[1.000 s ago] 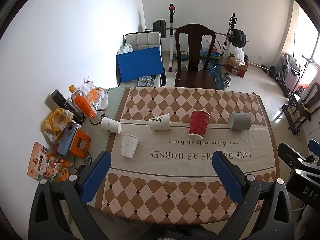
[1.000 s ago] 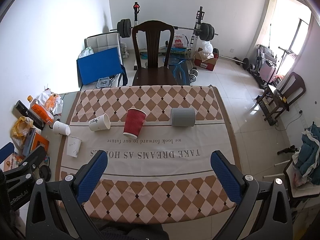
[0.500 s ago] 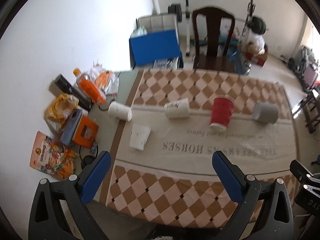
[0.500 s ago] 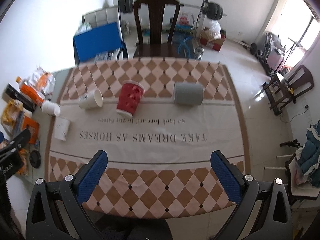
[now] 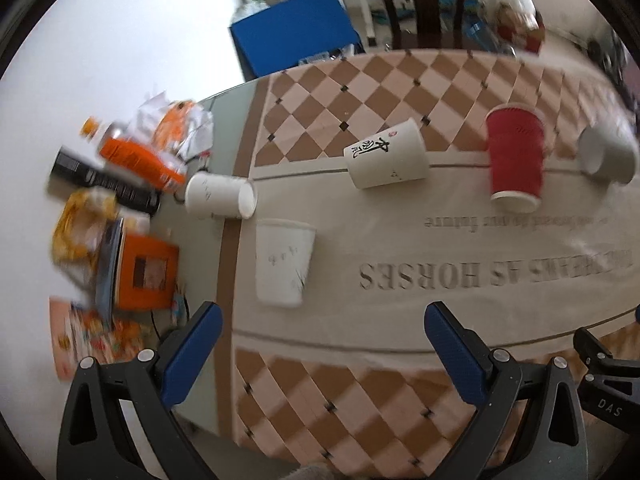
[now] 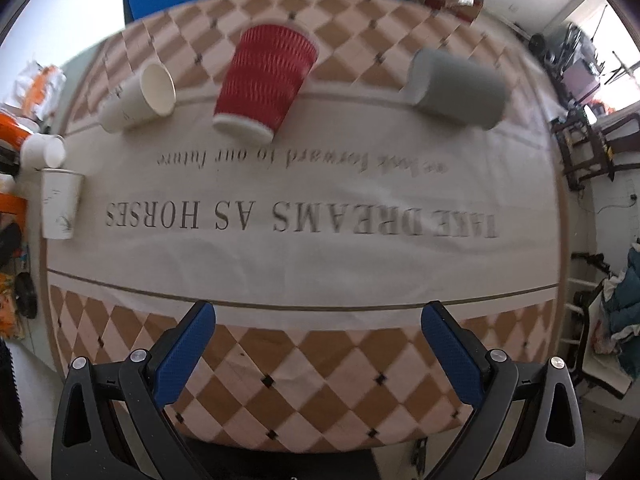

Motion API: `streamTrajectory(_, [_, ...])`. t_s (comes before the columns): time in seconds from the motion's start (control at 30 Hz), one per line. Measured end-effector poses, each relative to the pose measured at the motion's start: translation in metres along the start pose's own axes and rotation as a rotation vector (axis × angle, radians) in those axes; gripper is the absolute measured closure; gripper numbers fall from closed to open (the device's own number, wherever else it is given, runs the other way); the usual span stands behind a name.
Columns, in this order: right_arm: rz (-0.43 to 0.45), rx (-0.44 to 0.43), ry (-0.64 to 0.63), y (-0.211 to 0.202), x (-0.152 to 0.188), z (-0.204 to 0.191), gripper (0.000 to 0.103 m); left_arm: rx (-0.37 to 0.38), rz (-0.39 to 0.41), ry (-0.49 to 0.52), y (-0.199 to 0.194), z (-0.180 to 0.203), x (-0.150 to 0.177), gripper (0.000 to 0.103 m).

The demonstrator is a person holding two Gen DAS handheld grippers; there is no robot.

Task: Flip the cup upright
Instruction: 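Reach the left tool to the white paper cup lying on its side and grasp it, then lift the white cup with the left tool and turn it rim up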

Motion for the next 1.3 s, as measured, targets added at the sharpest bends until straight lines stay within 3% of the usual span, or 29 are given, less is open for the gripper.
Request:
streamTrajectory(0.27, [-0.107,0.03,0.014,0.064,-0.038,-0.029,0.0,-0.067,0.042,0.351,0.07,0.025,-0.05,0.003])
streamTrajectory(0.47, [-0.142,0.061,0.035,0.09,-0.066,-0.033,0.0,-0.042,0.089,0.599,0.097,0.053,-0.075,0.006])
streamTrajectory(0.6, [-0.163,0.073,0.066,0.1,-0.076,-0.027,0.0,-0.017,0.076,0.71,0.113,0.068,-0.085,0.024])
streamTrajectory(0.77, [-0.185,0.079,0.096,0.109,-0.088,-0.017,0.0,0.004,0.076,0.845,0.129,0.089,-0.088,0.025])
streamTrajectory(0.97, [-0.199,0.084,0.114,0.112,-0.088,-0.001,0.0,0.003,0.059,0.908,0.143,0.105,-0.09,0.044])
streamTrajectory(1.3, [-0.205,0.104,0.126,0.105,-0.086,0.016,0.0,0.031,0.099,0.882,0.131,0.106,-0.083,0.045])
Point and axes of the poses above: each gripper's, at about its wrist camera, not at the fingertips, and y roughly the way its jaws point, z to its right, x to its underside, the point moved 1 cm from there along y, roughly the way its jaws point, and after that the axes turned 6 degrees about -y, right-handed, at the moved point
